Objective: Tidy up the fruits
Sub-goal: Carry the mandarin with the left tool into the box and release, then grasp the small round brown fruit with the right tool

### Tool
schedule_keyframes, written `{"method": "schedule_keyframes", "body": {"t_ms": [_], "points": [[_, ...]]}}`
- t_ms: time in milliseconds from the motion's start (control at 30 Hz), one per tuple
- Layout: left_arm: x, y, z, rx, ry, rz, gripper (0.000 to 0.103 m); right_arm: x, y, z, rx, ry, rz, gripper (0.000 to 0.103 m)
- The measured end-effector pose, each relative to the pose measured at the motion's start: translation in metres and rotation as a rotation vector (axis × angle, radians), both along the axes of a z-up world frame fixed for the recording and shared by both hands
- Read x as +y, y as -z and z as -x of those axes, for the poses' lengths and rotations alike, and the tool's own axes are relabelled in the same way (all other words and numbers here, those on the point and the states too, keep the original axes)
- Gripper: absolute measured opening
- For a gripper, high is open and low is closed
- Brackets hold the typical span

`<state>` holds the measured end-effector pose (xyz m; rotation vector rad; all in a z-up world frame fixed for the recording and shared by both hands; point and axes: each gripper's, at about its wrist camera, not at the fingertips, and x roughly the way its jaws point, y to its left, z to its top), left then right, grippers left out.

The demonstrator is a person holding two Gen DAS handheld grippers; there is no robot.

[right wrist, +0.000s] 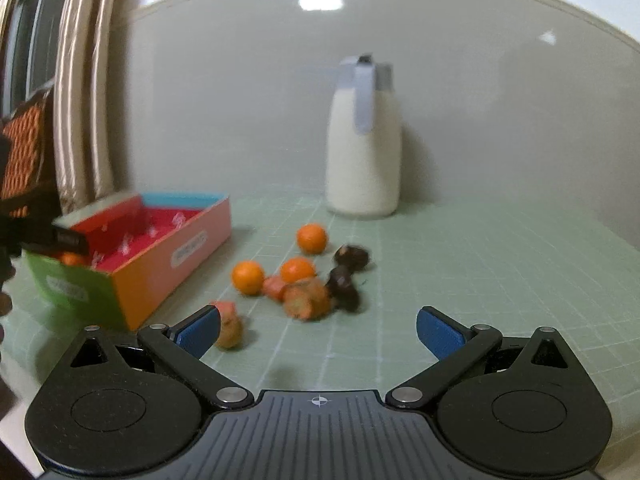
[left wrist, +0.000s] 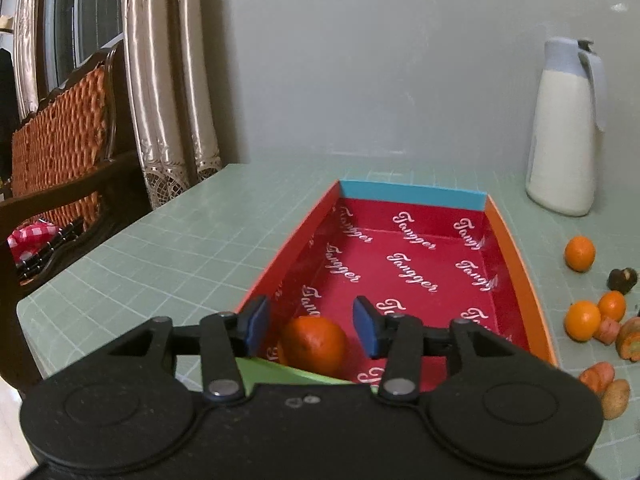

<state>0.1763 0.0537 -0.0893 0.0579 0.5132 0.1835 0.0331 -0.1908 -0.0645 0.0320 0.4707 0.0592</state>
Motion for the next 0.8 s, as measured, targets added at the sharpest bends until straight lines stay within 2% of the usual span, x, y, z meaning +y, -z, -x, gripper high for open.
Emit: {"method": "schedule_keyframes", "body": {"t_ms": [33,67,133,167,200,267,367,433,500,533,567,667,800], "points": [[0.002,-0.001,0.002,-0.004,0.004,0.013,0.049,0.001,0.0,-0.003,0.01,-0.031,-0.031,0.103],[0.004,-0.002,0.003,-0.009,0.018,0.034,0.056,0.003,0.0,-0.005,0.008,-0.048,-0.042,0.103],[0.005,-0.004,0.008,-0.025,0.034,0.054,0.06,0.014,-0.003,-0.01,-0.007,-0.083,-0.01,0.103],[0.004,-0.005,0.01,-0.034,0.044,0.052,0.068,0.019,-0.004,-0.014,-0.016,-0.103,0.01,0.103],[0.003,-0.007,0.012,-0.046,0.053,0.05,0.082,0.023,-0.004,-0.017,-0.021,-0.118,0.014,0.103],[0.001,-0.011,0.02,-0.098,0.013,0.008,0.095,0.028,-0.004,-0.025,-0.025,-0.141,-0.003,0.103],[0.008,-0.018,0.029,-0.158,0.003,0.017,0.097,0.029,0.006,-0.033,-0.004,-0.144,-0.026,0.103],[0.017,-0.02,0.031,-0.166,-0.033,0.034,0.097,0.03,0.013,-0.034,0.009,-0.147,-0.034,0.102],[0.027,-0.02,0.028,-0.152,-0.086,0.043,0.097,0.032,0.016,-0.036,0.023,-0.152,-0.033,0.073],[0.033,-0.02,0.027,-0.145,-0.117,0.052,0.097,0.033,0.019,-0.039,0.038,-0.148,-0.028,0.053],[0.039,-0.02,0.026,-0.14,-0.137,0.061,0.097,0.031,0.02,-0.039,0.05,-0.141,-0.034,0.048],[0.053,-0.02,0.026,-0.134,-0.199,0.08,0.097,0.025,0.024,-0.043,0.081,-0.135,-0.093,0.048],[0.069,-0.023,0.028,-0.121,-0.238,0.1,0.097,0.032,0.026,-0.043,0.075,-0.136,-0.048,0.044]]}}
